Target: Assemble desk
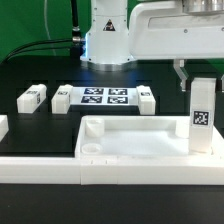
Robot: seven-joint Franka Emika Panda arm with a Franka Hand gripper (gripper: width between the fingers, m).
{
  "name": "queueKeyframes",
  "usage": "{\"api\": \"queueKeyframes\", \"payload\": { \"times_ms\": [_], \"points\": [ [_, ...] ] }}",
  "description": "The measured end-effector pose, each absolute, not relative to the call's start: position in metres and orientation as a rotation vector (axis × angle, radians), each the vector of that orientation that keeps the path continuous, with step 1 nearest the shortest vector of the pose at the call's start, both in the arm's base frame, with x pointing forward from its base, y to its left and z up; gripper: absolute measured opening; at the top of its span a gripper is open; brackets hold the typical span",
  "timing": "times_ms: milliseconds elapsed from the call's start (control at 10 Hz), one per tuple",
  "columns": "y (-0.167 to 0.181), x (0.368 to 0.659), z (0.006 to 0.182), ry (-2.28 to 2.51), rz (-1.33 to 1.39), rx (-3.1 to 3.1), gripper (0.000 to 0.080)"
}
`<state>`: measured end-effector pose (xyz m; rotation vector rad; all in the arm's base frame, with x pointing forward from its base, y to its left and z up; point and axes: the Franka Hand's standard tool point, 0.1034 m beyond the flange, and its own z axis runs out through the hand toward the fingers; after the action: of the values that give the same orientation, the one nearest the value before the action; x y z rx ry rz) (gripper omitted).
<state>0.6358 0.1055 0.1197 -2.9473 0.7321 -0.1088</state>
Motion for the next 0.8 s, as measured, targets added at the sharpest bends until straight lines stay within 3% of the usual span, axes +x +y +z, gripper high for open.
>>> {"api": "queueKeyframes", "payload": {
  "times_ms": [500,800],
  "points": [
    [0.1114,0.6335,0.1187,1.412,-0.044,-2.658,0.0288],
    [0.1127,0.6332,0.1188,1.557,-0.024,-2.568,0.0288]
  ]
}}
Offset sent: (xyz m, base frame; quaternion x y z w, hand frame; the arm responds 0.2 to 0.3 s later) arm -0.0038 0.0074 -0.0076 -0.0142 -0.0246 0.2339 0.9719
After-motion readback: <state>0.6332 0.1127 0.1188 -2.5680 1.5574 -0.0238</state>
